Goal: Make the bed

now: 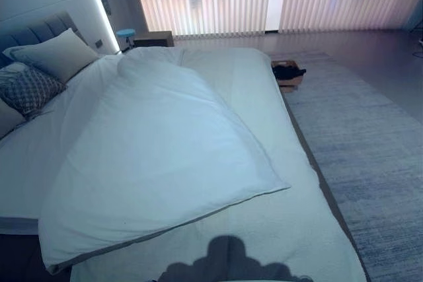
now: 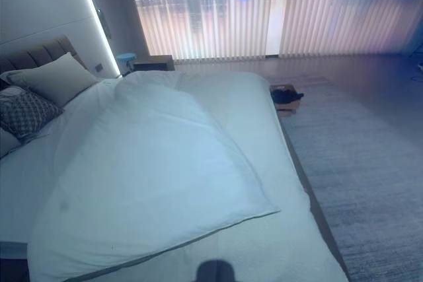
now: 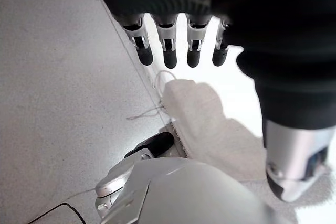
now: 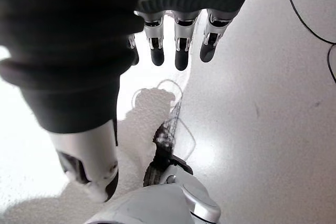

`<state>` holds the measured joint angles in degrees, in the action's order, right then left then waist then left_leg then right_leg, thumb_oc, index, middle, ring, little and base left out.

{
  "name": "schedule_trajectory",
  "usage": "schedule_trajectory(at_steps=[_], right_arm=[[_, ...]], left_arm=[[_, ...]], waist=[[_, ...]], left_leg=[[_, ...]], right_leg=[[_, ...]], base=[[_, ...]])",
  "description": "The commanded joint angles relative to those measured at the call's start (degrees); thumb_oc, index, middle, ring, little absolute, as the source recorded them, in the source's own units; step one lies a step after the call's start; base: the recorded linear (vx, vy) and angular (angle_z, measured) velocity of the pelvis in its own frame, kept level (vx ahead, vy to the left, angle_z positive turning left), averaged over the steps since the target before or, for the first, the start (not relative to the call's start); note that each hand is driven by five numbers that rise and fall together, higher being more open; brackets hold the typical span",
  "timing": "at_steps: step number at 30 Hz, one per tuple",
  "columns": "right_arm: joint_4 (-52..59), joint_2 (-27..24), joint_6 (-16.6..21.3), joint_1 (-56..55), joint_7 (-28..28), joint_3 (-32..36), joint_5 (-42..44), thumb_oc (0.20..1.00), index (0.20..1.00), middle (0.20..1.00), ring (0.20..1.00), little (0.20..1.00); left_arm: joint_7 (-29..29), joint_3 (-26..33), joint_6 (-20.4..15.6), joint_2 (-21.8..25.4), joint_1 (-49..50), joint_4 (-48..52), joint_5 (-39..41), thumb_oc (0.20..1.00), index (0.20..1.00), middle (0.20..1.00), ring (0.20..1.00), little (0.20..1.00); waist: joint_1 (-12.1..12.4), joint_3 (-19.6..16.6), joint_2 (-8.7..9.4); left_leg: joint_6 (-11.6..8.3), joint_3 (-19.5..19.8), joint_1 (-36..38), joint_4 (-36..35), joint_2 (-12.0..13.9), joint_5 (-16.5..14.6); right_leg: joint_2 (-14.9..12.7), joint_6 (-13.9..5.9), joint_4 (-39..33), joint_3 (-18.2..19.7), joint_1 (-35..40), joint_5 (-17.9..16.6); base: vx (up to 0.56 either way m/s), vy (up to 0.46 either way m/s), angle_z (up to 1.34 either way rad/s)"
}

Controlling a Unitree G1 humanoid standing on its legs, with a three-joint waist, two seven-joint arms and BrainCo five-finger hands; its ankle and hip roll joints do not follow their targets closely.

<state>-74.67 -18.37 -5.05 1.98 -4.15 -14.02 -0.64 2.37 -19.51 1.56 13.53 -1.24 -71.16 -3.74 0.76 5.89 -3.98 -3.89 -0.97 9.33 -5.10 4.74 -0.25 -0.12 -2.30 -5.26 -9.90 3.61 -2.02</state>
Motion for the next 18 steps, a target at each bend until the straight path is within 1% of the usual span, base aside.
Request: schedule_trajectory(at_steps=[1,5,8,14,18], right_arm=[[-2.4,1.0,0.1,4.3,-0.8,-2.6,-2.5,1.000,1.000,1.000,1.000,1.000],[-2.4,1.0,0.2,4.2,-0.9,-2.6,-2.6,1.000,1.000,1.000,1.000,1.000],[-1.9,1.5,0.4,4.1,-1.0,-1.8,-0.7,1.000,1.000,1.000,1.000,1.000],[1.3,3.4,1.8,4.8,-1.1,-0.2,6.3,1.000,1.000,1.000,1.000,1.000],[3.9,5.1,2.4,5.8,-0.3,-0.4,11.3,1.000,1.000,1.000,1.000,1.000]], left_arm=[[0.8,0.3,-0.4,0.6,-3.7,-2.5,-1.6,1.000,1.000,1.000,1.000,1.000],[0.9,1.1,-0.2,0.5,-3.4,-2.8,-0.7,1.000,1.000,1.000,1.000,1.000],[1.5,2.7,-0.2,0.1,-2.9,-2.8,1.4,1.000,1.000,1.000,1.000,1.000],[2.3,4.0,-0.5,-0.6,-3.1,-2.5,4.0,1.000,1.000,1.000,1.000,1.000],[2.6,3.8,-0.6,-0.8,-3.4,-2.3,4.8,1.000,1.000,1.000,1.000,1.000]], waist=[[-0.4,0.7,4.24],[-0.1,0.9,4.37],[0.0,0.9,4.64],[-0.1,1.5,5.06],[-0.1,2.4,5.17]], left_leg=[[1.11,0.5,-1.9,0.1,-4.8,-0.3],[1.02,0.7,-1.9,0.1,-4.6,-0.4],[0.89,0.5,-1.8,0.1,-4.4,-0.5],[0.68,0.0,-2.4,0.1,-4.0,-0.3],[0.57,-0.4,-3.4,0.1,-3.8,0.0]], right_leg=[[-2.5,-3.37,0.3,3.5,3.9,2.1],[-2.5,-3.42,0.3,3.2,3.9,2.1],[-2.4,-3.44,0.3,3.1,4.0,2.3],[-2.3,-3.61,0.3,3.0,3.3,1.9],[-2.2,-3.75,0.3,2.9,2.1,1.5]], base=[[0.00,0.000,0.00],[0.00,0.000,0.00],[0.02,-0.003,0.00],[0.00,0.000,0.00],[-0.02,0.010,-0.01]])
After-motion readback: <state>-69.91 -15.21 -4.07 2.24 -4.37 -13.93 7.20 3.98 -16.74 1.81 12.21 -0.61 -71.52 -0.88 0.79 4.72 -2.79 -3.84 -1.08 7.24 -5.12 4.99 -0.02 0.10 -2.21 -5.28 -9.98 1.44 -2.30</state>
